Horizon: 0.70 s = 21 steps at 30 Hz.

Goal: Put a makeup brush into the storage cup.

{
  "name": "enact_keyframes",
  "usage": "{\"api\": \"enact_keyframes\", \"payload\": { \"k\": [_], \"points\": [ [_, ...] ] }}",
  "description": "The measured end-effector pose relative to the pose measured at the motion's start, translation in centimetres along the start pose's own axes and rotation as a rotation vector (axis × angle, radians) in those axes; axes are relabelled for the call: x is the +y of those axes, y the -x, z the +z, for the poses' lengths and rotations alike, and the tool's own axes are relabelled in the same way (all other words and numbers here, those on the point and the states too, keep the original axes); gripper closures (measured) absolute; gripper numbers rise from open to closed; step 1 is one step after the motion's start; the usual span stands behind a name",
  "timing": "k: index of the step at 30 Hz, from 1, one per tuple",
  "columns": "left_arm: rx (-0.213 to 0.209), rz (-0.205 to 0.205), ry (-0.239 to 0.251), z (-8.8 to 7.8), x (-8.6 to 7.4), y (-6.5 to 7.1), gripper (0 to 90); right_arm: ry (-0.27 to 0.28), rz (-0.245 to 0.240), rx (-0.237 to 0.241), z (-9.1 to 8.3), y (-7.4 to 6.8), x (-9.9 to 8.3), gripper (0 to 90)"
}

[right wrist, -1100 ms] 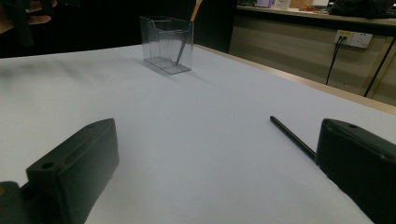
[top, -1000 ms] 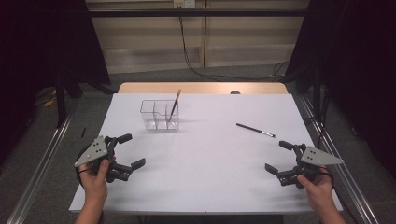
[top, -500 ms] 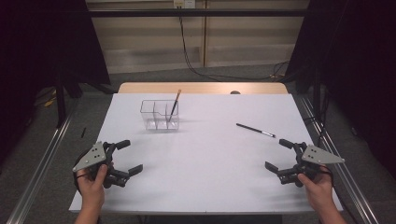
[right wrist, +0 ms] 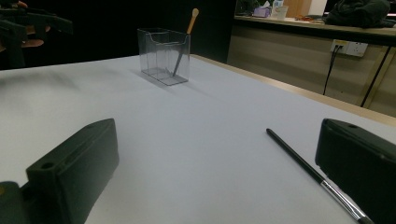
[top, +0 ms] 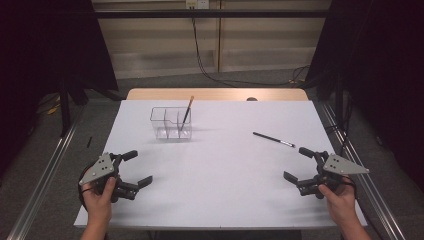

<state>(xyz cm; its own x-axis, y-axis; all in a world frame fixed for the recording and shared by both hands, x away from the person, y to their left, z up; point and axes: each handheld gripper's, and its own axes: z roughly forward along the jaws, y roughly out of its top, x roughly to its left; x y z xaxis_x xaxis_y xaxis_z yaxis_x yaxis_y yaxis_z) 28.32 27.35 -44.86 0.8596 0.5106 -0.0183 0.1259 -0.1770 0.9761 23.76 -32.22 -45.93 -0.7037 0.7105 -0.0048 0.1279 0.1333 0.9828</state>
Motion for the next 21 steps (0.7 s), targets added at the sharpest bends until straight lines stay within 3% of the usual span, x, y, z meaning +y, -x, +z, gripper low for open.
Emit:
{"api": "enact_keyframes", "payload": {
  "k": [21],
  "points": [
    [-0.002, 0.001, 0.02, 0.09, 0.36, 0.17, 0.0, 0.027, 0.014, -0.018, -0.33, 0.03, 0.44, 0.0]
  ]
}}
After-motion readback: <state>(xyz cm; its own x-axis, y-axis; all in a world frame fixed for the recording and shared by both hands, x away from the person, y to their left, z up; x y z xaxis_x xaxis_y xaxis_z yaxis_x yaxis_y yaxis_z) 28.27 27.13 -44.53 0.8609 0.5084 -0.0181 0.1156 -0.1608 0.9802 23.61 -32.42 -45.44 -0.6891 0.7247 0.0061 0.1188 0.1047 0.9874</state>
